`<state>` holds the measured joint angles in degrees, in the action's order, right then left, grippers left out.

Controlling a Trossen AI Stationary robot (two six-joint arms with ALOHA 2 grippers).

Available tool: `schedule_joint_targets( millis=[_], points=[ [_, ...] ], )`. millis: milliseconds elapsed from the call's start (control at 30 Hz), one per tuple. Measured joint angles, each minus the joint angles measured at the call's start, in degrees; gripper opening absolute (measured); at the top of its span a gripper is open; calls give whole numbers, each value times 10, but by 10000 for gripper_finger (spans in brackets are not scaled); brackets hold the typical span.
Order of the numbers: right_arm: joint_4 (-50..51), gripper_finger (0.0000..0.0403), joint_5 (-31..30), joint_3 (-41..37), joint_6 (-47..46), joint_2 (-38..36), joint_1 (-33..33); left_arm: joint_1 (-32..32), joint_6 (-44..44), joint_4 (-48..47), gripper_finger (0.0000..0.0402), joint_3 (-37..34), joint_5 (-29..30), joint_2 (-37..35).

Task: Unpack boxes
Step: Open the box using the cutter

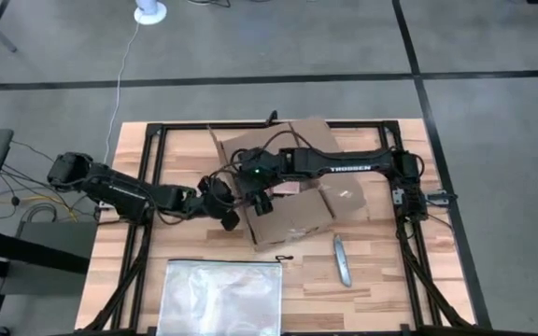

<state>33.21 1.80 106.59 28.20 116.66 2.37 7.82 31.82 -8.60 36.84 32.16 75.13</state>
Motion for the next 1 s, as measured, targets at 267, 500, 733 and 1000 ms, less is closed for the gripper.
schedule_joint_targets(
  millis=[267,500,733,1000],
  points=[
    [0,208,0,-2,-23,17,-2,28,10,-259,0,112,-70,-43],
    [-25,208,0,-20,-25,18,-10,88,29,-476,0,328,-70,-73],
    [-25,208,7,-20,-43,37,-17,43,-68,-431,0,365,6,-67],
    [-3,208,9,-21,-59,35,-10,26,-10,-436,0,255,-51,-55]
  ],
)
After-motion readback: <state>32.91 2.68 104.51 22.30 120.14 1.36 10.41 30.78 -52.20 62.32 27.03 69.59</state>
